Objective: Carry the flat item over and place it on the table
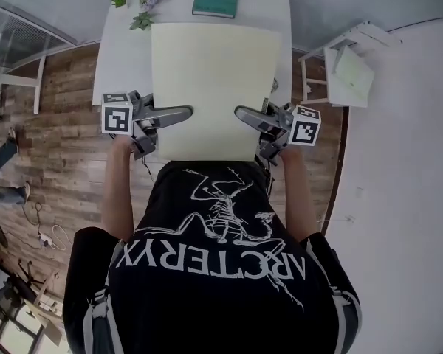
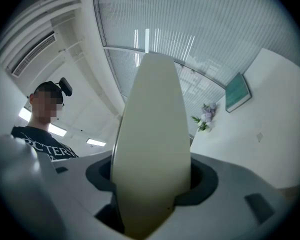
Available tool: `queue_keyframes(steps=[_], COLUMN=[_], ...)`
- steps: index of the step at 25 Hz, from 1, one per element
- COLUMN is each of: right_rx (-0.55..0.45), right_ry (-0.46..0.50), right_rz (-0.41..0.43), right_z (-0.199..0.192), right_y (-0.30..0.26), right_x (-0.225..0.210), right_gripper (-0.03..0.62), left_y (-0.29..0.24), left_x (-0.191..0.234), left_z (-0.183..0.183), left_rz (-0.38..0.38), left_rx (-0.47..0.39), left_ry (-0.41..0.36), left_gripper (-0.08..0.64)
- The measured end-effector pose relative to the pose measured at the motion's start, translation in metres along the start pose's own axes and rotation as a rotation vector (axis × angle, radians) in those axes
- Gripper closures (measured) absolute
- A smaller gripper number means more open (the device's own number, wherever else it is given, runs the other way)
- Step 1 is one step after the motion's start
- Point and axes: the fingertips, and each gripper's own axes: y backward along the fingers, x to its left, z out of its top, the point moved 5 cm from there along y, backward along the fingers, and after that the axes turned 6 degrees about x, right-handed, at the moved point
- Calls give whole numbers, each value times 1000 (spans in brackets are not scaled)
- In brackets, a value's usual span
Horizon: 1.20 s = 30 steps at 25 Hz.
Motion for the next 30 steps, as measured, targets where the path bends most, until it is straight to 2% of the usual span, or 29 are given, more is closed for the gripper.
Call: queue_keyframes(steps=[6, 11, 13, 14, 15, 16, 18, 20, 23, 26, 28, 30], right_rx=[-28, -51, -71, -99, -139, -186, -276, -342, -391, -434, -490, -513], right_ry=[-4, -40, -52, -64, -79, -95, -125, -167, -252, -395, -515, -583], right_rz=[27, 55, 54, 44, 24, -3, -65, -143, -287, -428, -435, -442], right_z=[2, -1, -1, 1, 3, 7, 13, 12, -5, -30, -40, -41], right_y=[10, 20, 29, 38, 50, 64, 85, 95, 95, 86, 70, 51], right_x=[-13, -27, -32, -37, -44, -54, -74, -96, -141, -191, -212, -225], right_gripper=[318, 322, 322, 322, 322, 322, 322, 321, 322, 322, 322, 321], left_y=[-9, -5, 9, 23, 40, 55, 77, 80, 62, 42, 35, 34], left_x=[8, 14, 17, 21, 24, 25, 21, 10, -7, -17, -22, -26], left_z=[7, 9, 9, 10, 13, 15, 21, 25, 26, 23, 20, 17], left_rz=[10, 117, 156, 201, 258, 313, 384, 406, 441, 463, 472, 482], left_rx=[-1, -11, -63, -114, -165, -207, -268, -311, -293, -236, -202, -189], left_ry=[-30, -111, -114, -113, -117, -129, -173, -236, -353, -416, -434, -451], left_gripper=[206, 189, 190, 193, 194, 225, 329, 438, 549, 551, 549, 550])
